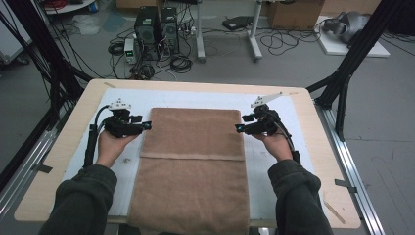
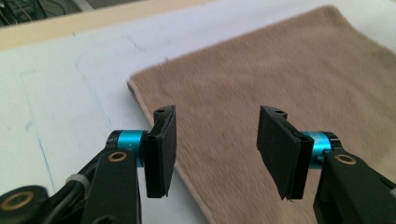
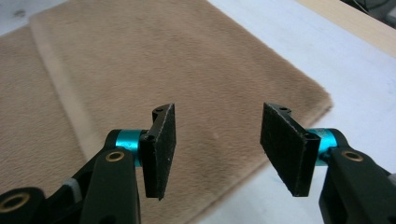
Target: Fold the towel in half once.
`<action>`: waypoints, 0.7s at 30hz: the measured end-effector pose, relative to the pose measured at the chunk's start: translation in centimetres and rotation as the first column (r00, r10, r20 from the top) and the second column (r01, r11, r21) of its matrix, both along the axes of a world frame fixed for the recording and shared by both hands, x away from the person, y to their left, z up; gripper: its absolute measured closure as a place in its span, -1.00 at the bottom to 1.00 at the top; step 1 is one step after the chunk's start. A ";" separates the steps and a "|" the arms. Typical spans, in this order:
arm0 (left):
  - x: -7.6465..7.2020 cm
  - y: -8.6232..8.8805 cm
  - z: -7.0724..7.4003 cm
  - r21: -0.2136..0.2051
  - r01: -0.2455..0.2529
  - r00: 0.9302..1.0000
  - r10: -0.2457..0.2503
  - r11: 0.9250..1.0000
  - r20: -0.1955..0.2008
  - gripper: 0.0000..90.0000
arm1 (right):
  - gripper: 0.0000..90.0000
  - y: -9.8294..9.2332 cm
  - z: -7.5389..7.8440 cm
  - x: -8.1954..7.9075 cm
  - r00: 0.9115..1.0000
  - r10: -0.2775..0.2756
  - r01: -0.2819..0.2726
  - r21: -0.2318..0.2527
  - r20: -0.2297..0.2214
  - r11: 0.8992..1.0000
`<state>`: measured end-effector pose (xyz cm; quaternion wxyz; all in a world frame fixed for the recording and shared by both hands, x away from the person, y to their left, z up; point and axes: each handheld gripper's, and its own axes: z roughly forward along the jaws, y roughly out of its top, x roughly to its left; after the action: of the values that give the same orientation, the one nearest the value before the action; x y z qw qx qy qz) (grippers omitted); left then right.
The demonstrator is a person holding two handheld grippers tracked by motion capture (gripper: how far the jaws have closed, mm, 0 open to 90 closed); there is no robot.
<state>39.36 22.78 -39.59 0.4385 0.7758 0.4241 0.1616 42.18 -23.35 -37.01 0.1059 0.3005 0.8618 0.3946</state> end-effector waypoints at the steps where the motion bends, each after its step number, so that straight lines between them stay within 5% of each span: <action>1: -0.5 -0.3 -0.2 0.031 0.012 1.000 -0.013 0.999 0.004 0.06 | 0.00 0.1 -0.1 -0.4 1.000 0.002 -0.002 0.000 0.002 1.000; 6: -2.4 -1.2 -1.1 0.061 0.060 0.998 -0.062 0.996 0.029 0.05 | 0.02 0.4 -1.2 -2.1 1.000 0.016 -0.016 -0.002 0.007 1.000; 13: -3.8 -1.5 -2.5 0.058 0.093 0.995 -0.094 0.994 0.013 0.07 | 0.07 0.7 -2.8 -4.0 0.999 0.037 -0.037 0.053 -0.004 0.998; 21: -4.7 -1.3 -3.4 0.065 0.115 0.993 -0.114 0.991 -0.006 0.20 | 0.21 1.1 -4.8 -4.4 0.997 0.065 -0.065 0.010 -0.043 0.998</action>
<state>34.63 21.48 -43.00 0.4211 0.8128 0.3740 0.1487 37.78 -22.28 -41.76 0.0730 0.2813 0.8716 0.3948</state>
